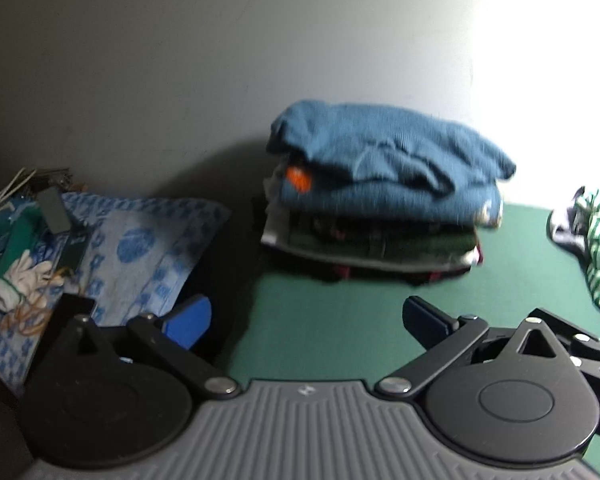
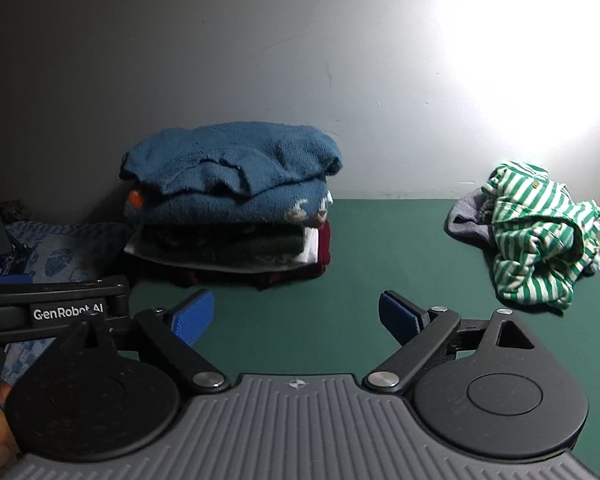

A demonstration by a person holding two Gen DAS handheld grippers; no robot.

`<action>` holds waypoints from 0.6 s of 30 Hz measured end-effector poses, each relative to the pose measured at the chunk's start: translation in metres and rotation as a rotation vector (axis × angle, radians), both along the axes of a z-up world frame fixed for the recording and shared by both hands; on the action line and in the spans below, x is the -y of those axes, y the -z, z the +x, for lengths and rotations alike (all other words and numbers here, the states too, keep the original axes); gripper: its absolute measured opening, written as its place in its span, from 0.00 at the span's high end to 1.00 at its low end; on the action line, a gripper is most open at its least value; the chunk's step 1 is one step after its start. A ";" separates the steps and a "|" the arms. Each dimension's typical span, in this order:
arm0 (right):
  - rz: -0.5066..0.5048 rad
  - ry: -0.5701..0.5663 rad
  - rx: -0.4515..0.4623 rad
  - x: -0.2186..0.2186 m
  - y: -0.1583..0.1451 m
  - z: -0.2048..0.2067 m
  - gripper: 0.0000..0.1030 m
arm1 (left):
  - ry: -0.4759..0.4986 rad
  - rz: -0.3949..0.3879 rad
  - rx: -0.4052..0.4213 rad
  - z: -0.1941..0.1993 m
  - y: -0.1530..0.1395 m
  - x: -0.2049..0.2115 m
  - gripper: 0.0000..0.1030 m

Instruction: Fold clothes

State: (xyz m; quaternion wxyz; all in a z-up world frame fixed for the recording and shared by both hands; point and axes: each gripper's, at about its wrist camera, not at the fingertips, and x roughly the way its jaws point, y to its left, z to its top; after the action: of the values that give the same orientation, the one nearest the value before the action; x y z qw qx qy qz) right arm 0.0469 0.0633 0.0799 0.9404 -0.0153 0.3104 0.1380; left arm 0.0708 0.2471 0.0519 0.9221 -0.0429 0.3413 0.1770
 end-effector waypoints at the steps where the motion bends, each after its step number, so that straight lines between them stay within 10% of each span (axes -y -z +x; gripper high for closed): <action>1: -0.003 0.000 -0.010 -0.004 0.016 0.008 0.11 | -0.001 0.013 -0.005 -0.003 0.003 0.004 0.00; 18: 0.029 0.065 -0.015 0.021 0.044 -0.025 0.12 | 0.005 -0.010 -0.012 -0.045 0.017 0.014 0.00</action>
State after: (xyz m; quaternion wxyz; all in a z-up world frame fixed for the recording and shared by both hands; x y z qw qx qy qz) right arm 0.0222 0.0423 0.0363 0.9422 0.0094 0.3157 0.1121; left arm 0.0254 0.2333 0.0349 0.9202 -0.0455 0.3480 0.1735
